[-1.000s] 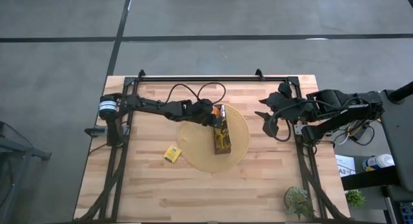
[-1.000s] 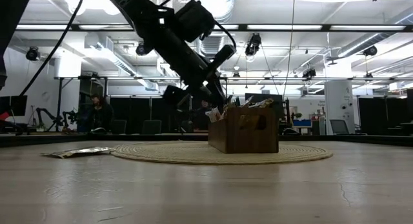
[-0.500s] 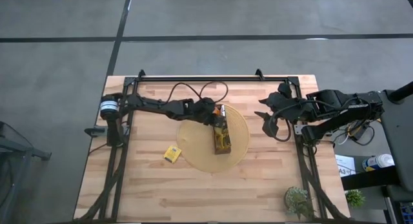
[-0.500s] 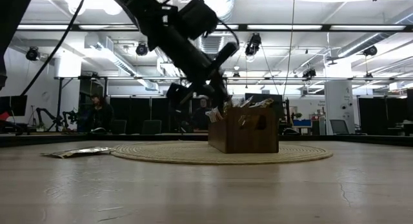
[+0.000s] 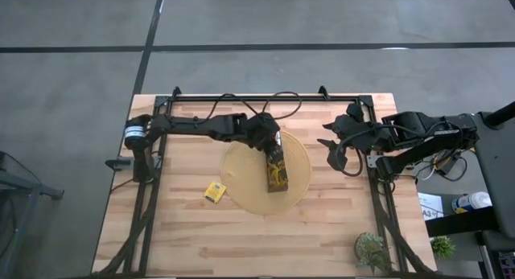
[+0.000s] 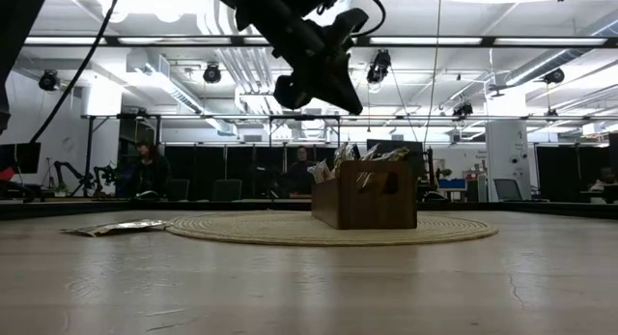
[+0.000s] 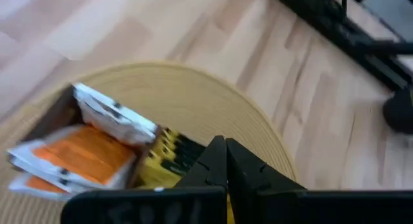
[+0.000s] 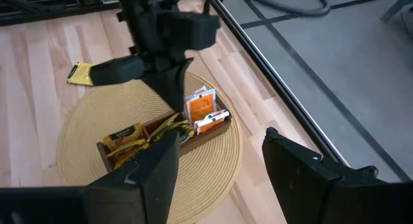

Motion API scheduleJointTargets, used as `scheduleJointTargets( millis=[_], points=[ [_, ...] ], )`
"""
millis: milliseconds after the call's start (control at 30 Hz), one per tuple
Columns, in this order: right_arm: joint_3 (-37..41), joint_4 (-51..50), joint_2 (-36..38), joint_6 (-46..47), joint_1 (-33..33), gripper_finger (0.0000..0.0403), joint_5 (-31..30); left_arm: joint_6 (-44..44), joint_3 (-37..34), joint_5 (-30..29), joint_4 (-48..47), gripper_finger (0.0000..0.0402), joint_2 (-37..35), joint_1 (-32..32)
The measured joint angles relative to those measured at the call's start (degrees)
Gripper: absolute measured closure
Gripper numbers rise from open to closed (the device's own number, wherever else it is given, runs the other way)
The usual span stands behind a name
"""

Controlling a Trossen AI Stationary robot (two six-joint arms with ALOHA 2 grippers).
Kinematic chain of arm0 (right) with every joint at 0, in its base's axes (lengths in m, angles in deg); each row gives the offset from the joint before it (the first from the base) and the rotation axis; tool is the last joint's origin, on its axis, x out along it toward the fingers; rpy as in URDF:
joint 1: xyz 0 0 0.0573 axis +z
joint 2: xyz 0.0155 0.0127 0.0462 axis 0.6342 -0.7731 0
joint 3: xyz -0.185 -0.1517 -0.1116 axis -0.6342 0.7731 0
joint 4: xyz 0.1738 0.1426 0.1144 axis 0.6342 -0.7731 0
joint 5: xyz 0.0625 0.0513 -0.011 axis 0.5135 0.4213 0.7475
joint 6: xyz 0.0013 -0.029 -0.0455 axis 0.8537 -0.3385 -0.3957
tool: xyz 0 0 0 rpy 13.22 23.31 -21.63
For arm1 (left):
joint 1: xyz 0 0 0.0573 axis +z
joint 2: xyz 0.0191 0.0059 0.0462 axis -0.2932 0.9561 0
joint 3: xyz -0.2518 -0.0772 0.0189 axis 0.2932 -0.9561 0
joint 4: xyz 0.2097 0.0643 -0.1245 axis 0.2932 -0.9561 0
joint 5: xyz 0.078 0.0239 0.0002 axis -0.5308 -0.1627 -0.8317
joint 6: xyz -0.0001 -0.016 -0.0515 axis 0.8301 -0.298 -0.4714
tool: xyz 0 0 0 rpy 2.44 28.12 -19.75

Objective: Pick & Place Tea
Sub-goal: Put the right yellow tea bag into the middle section of the wooden organizer

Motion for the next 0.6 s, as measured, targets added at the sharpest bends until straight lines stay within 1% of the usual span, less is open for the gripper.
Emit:
scheduleJointTargets(
  millis=[133,233,400,467,567,600],
  points=[
    [0.0,0.1,0.0,-0.2,0.0,0.0184,0.0,0.4,-1.1,1.0,-0.1,0.0401,0.5,-1.5],
    [0.0,0.2,0.0,-0.2,0.0,0.0184,0.0,0.2,-1.4,3.3,0.0,0.0401,1.5,-2.8],
    [0.0,0.3,0.0,0.0,0.0,0.0184,0.0,-0.4,-1.4,4.0,3.5,0.0401,3.2,-4.5],
    [0.0,0.3,0.0,0.3,0.0,0.0184,0.0,-1.1,-1.5,3.5,3.4,0.0401,3.2,-4.4],
    [0.0,0.5,0.0,0.7,0.0,0.0184,0.0,-1.1,-2.3,-0.2,3.7,0.0401,3.1,-3.9],
    [0.0,0.5,0.0,0.7,0.0,0.0184,0.0,-0.9,-2.4,-0.3,3.1,0.0402,3.1,-3.6]
  ],
)
